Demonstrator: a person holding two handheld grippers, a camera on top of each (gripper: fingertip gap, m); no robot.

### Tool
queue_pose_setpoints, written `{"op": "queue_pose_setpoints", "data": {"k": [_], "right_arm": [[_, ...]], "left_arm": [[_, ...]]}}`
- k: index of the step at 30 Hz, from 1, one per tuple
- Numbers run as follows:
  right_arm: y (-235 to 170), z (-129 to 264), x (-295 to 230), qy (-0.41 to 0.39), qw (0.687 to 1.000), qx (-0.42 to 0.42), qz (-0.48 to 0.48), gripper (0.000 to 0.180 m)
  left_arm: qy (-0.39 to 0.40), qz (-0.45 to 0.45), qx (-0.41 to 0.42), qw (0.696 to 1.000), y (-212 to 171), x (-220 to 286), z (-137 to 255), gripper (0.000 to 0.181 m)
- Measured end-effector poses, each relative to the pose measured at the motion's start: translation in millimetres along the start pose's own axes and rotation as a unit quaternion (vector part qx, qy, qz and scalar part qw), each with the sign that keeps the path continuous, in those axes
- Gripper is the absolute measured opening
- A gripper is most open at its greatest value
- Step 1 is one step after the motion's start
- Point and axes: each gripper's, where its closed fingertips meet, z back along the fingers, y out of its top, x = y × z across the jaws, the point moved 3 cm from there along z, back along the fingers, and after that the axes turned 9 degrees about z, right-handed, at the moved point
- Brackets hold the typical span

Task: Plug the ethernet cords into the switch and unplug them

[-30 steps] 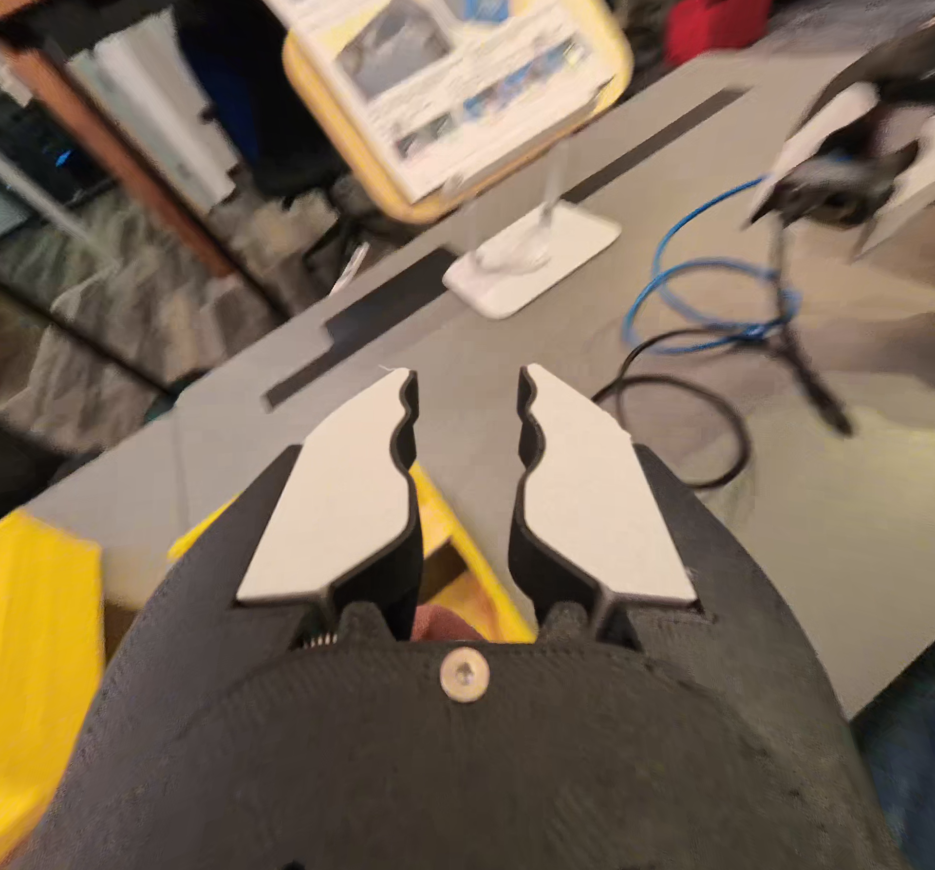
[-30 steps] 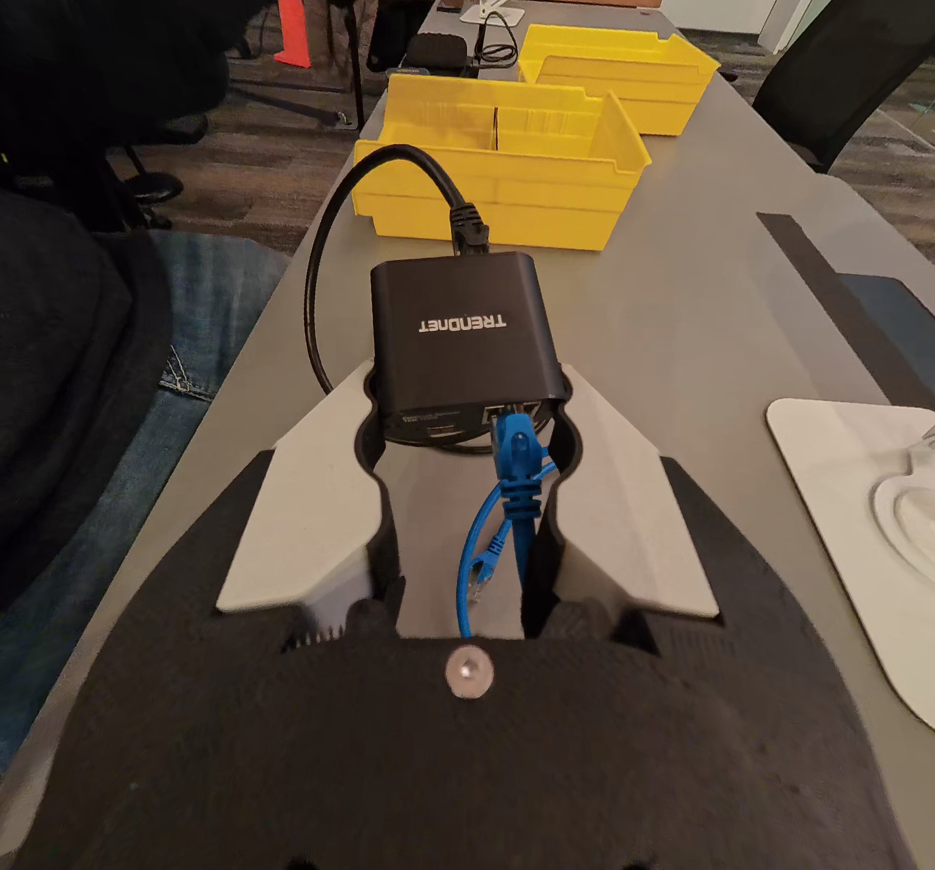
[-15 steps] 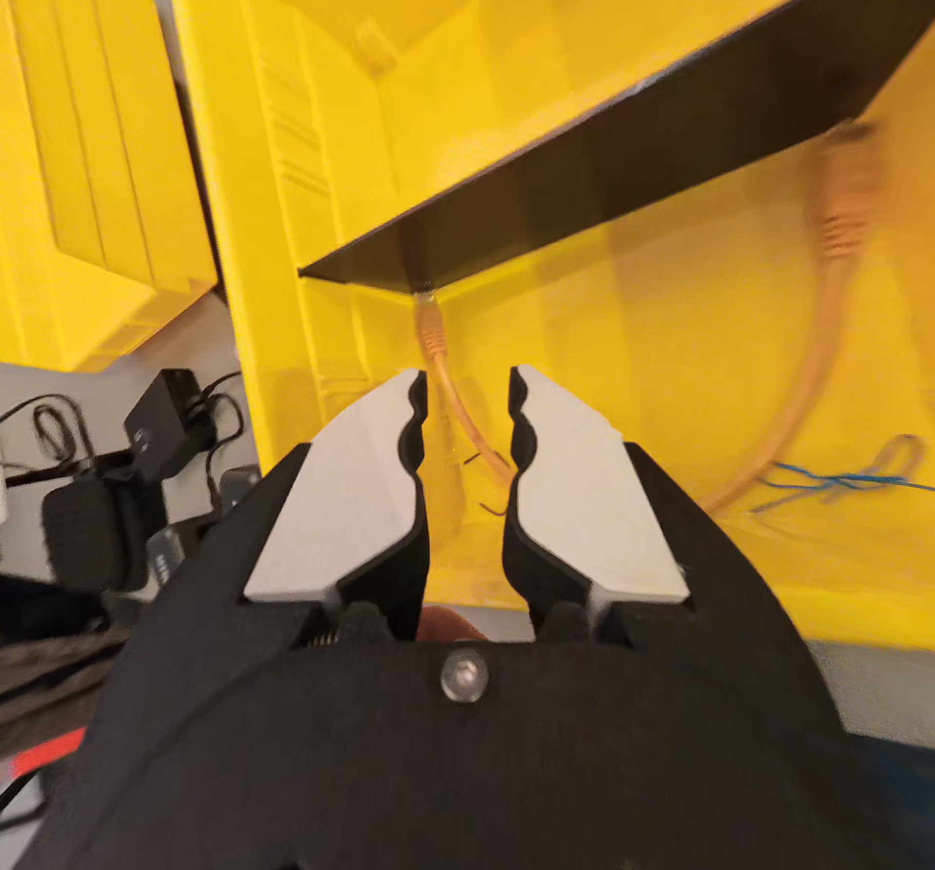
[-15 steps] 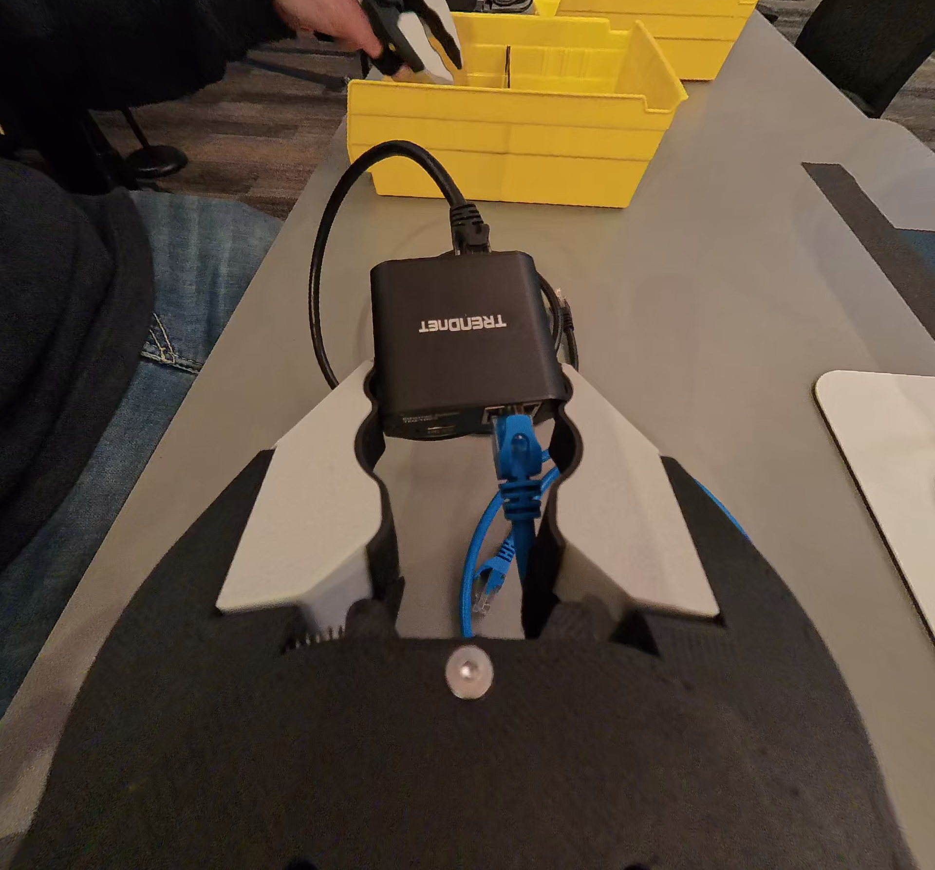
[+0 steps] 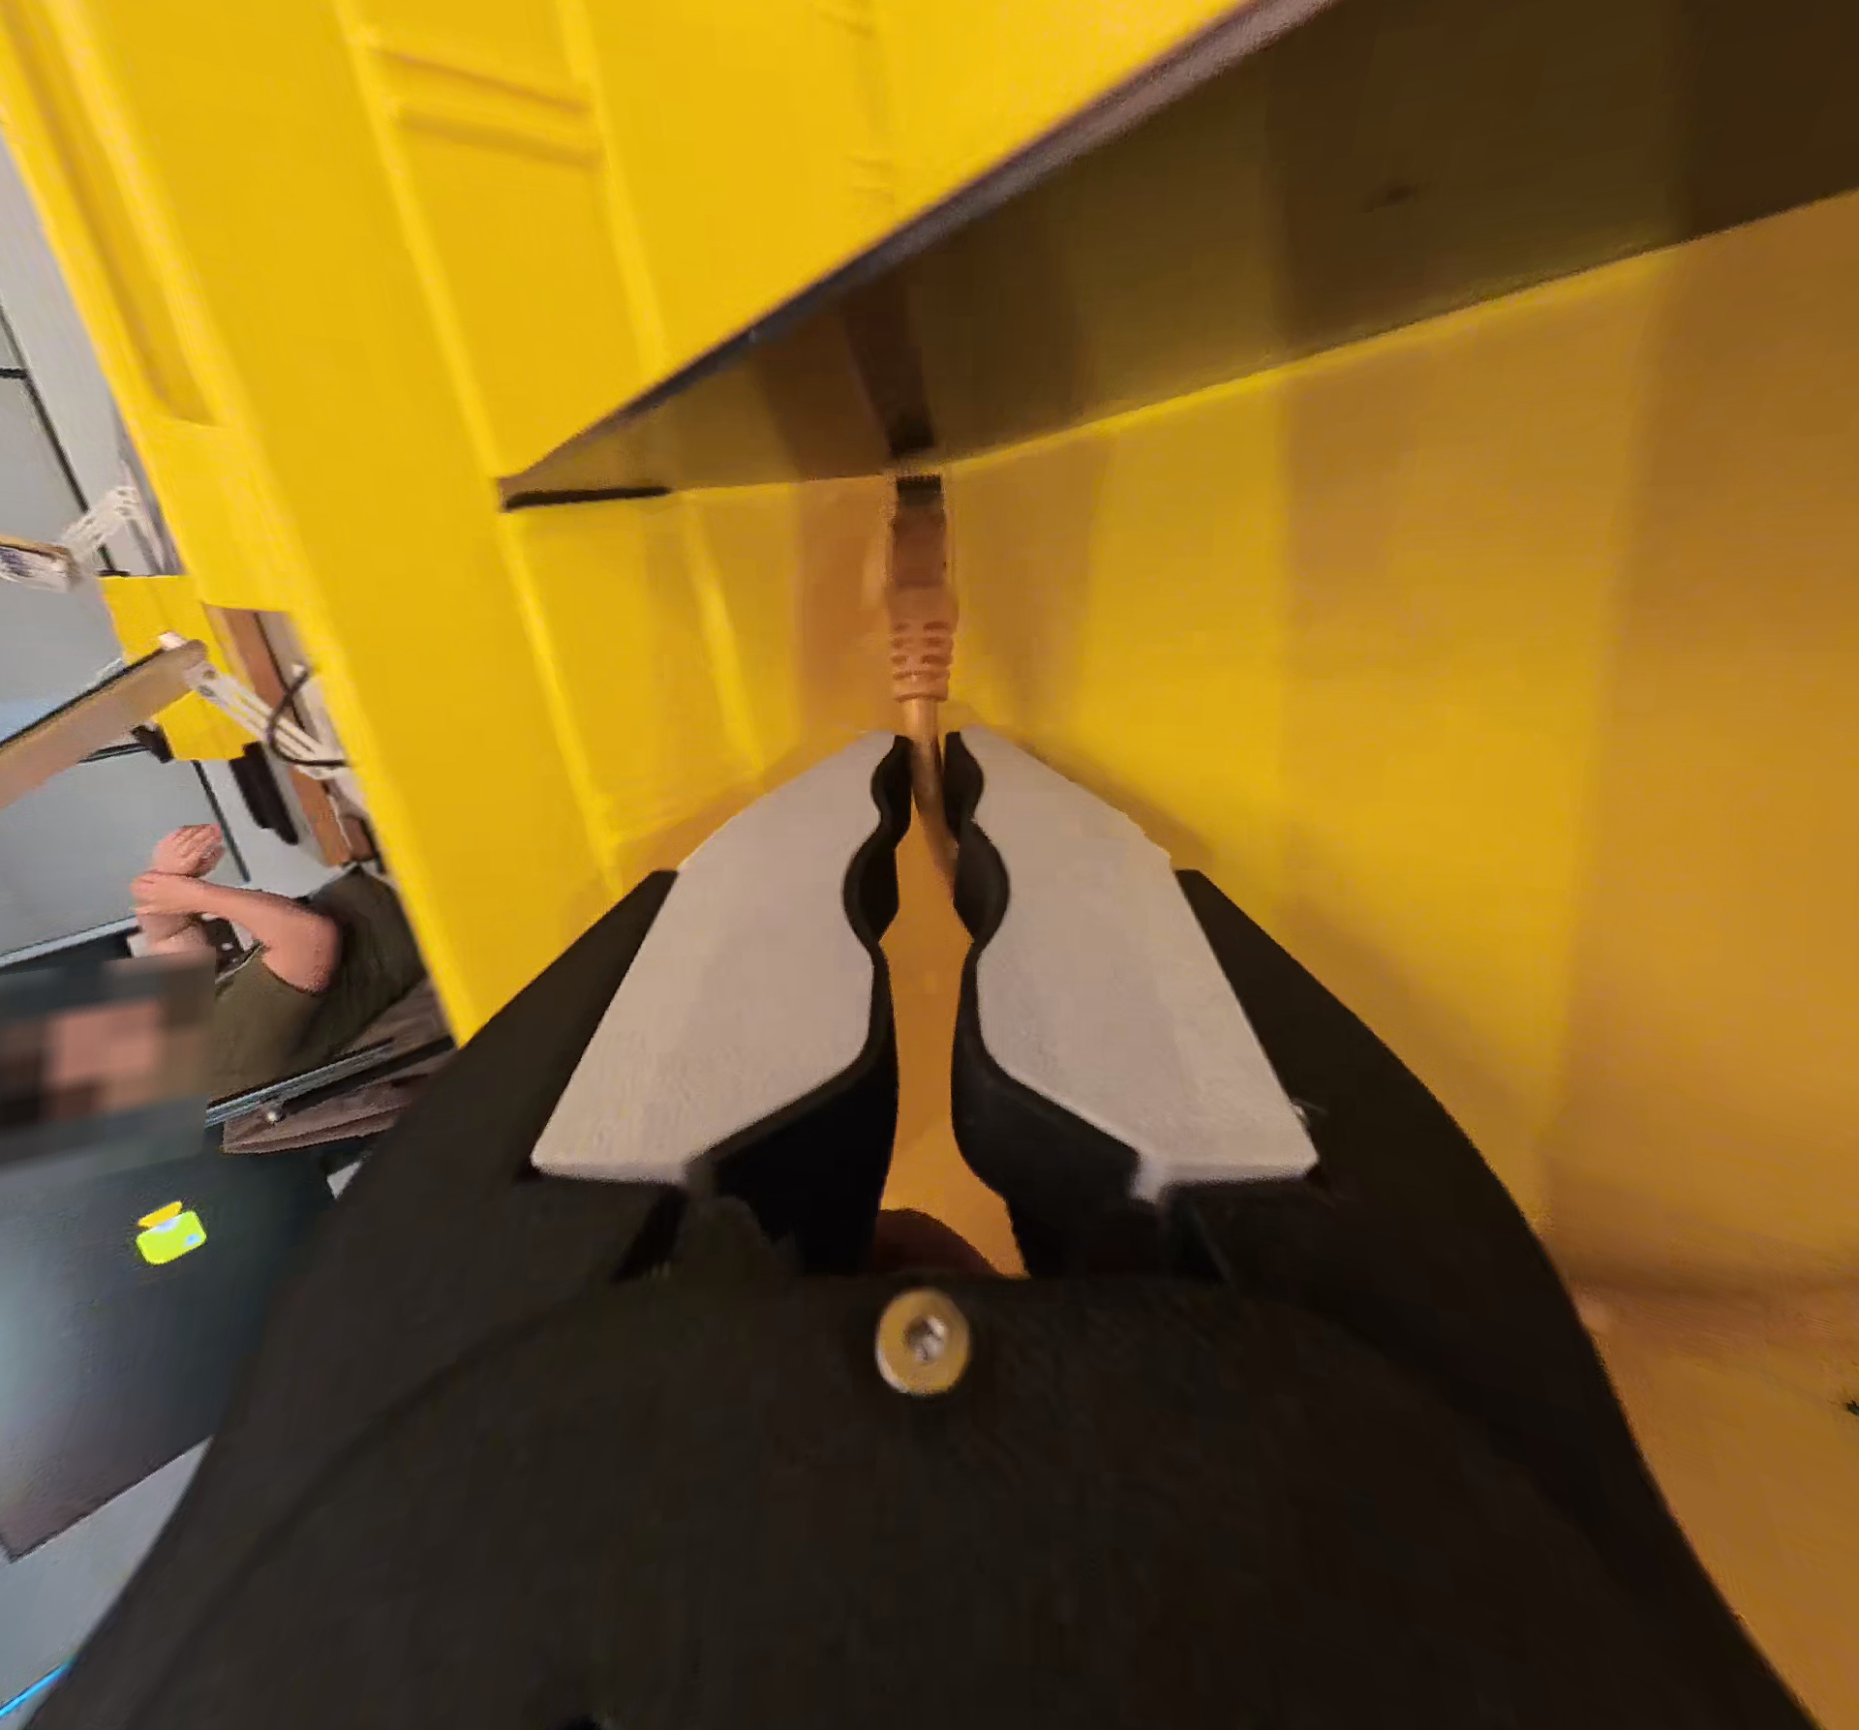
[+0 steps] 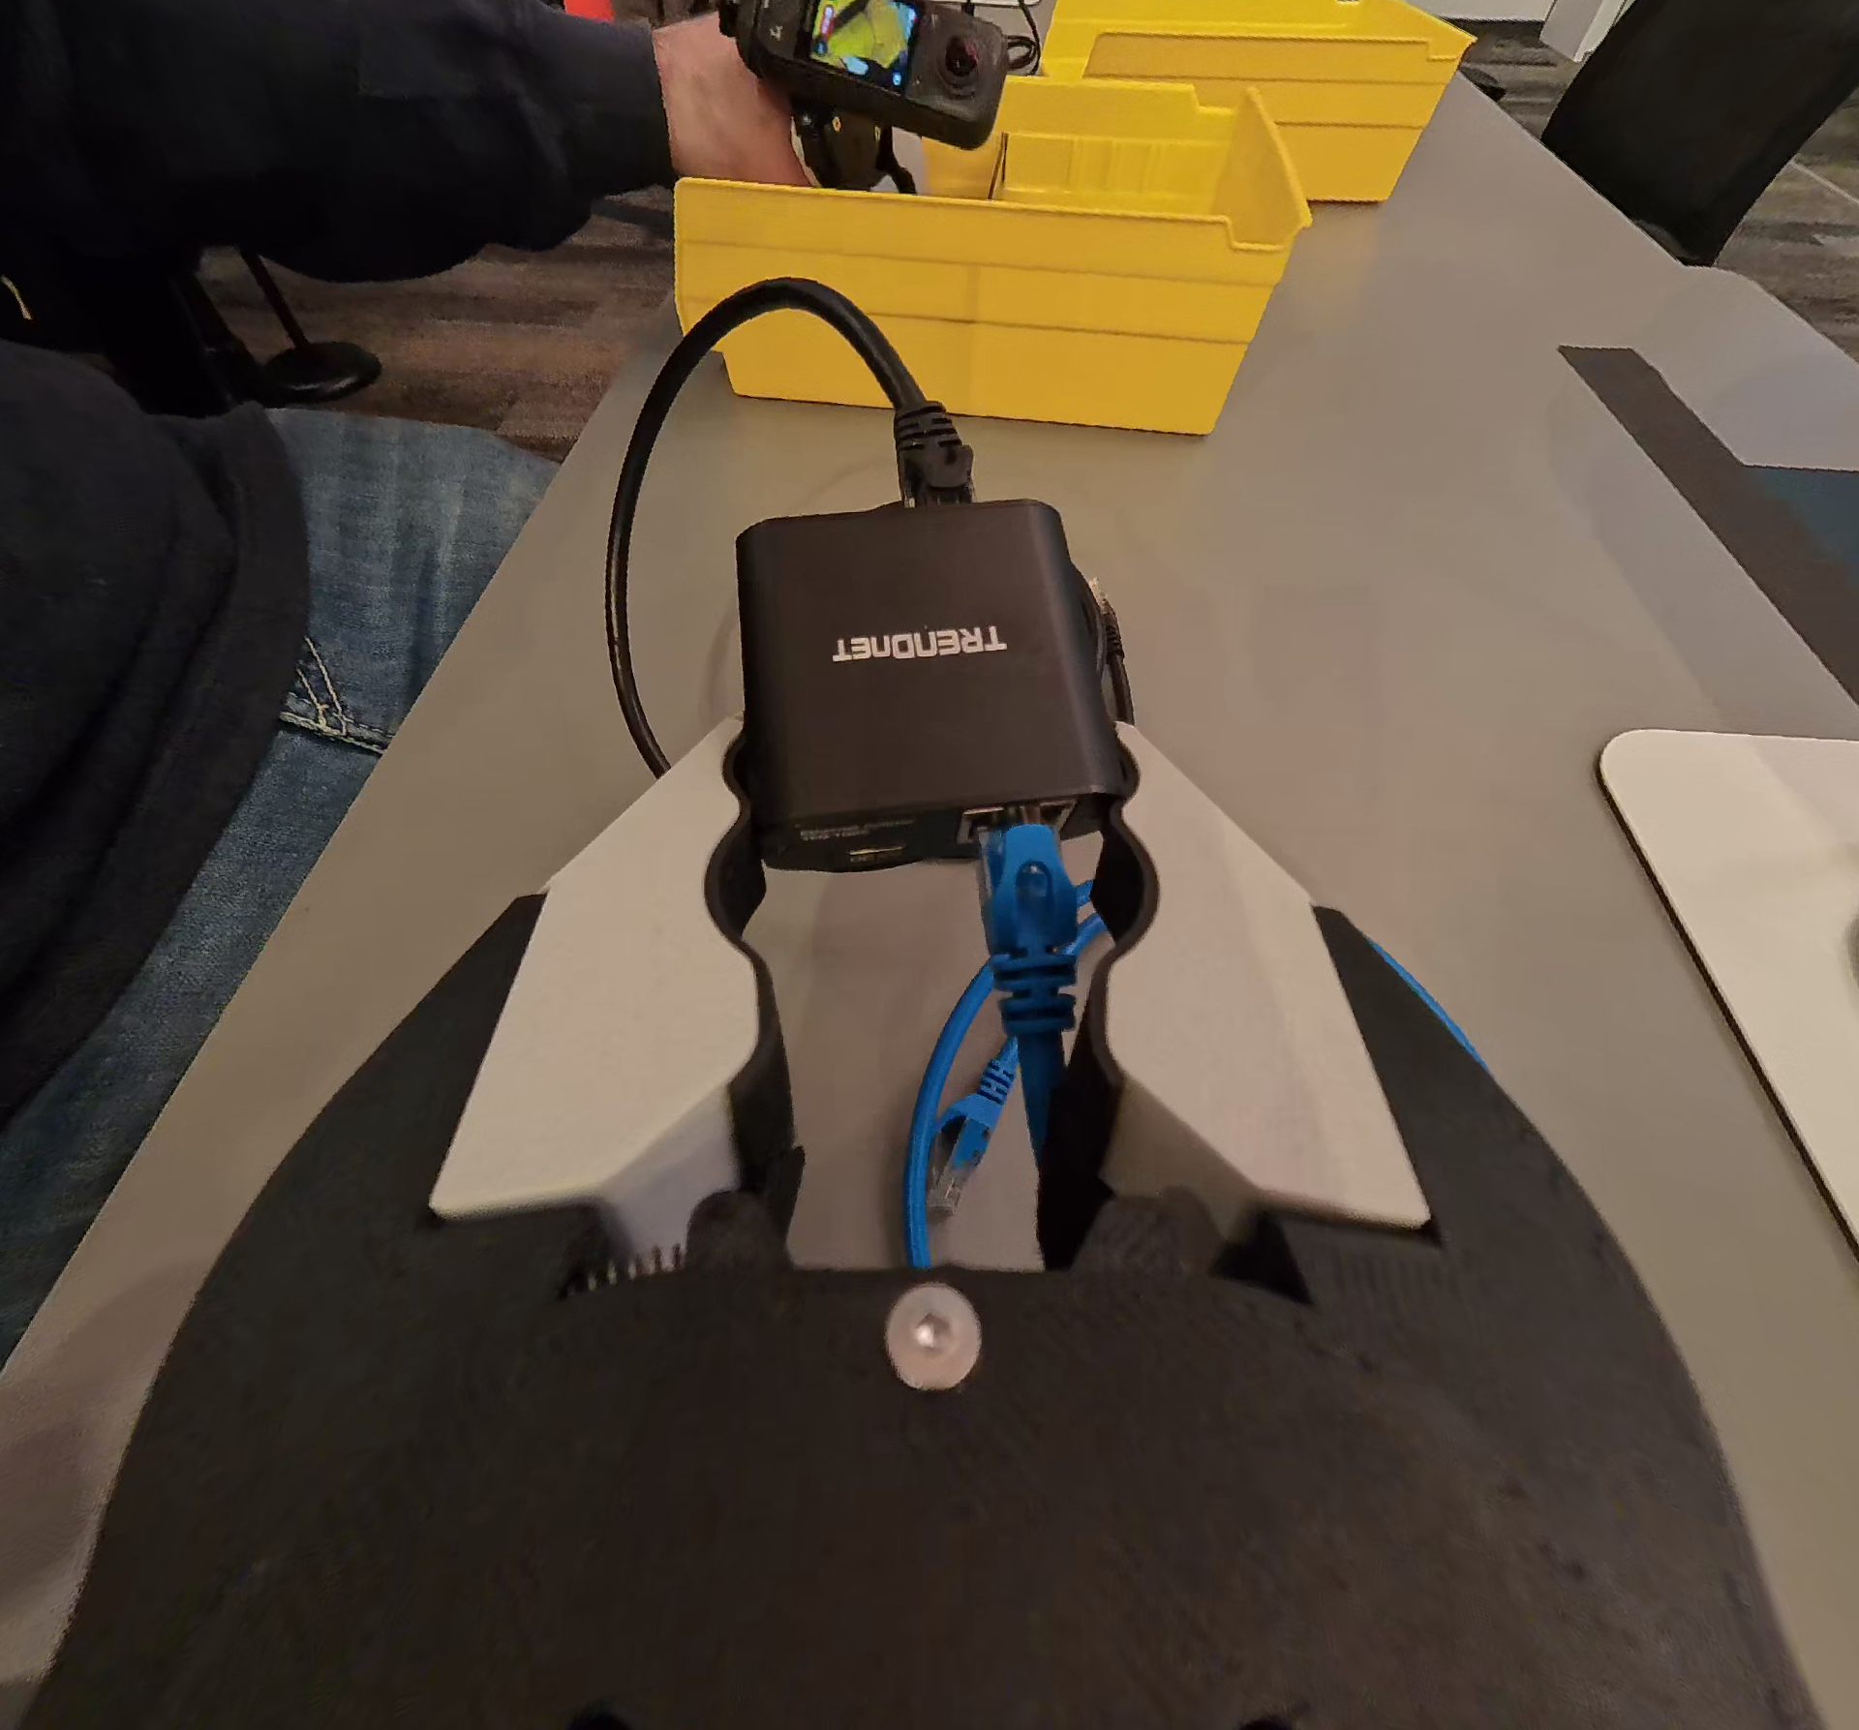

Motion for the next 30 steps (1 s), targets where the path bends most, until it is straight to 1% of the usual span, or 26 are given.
{"op": "queue_pose_setpoints", "data": {"k": [6,11,14,20,25,28,30], "right_arm": [[-4.9,-0.3,0.6,-0.003,1.0,-0.009,0.001,0.065],[-6.7,-1.4,0.6,-0.006,1.0,-0.012,0.002,0.065],[-7.0,-1.7,0.6,-0.007,1.0,-0.012,0.002,0.065],[-9.5,-2.0,1.1,-0.009,1.0,-0.009,0.0,0.065],[-12.1,-1.0,1.5,-0.011,1.0,-0.01,-0.001,0.065],[-12.4,0.5,1.7,-0.012,1.0,-0.008,0.0,0.065],[-13.2,2.0,1.1,-0.012,1.0,-0.008,0.001,0.065]], "left_arm": [[0.01,0.067,0.094,0.993,12.4,-34.8,31.2,0.005],[0.034,0.124,0.199,0.972,25.6,-70.2,72.3,0.005],[0.057,0.137,0.244,0.958,31.9,-89.1,95.7,0.005],[0.09,0.151,0.307,0.935,46.0,-116.9,144.7,0.004],[0.1,0.147,0.353,0.919,62.2,-120.4,183.9,0.005],[0.107,0.128,0.377,0.911,76.7,-107.2,204.0,0.005],[0.116,0.111,0.408,0.899,89.4,-94.7,220.9,0.005]]}}
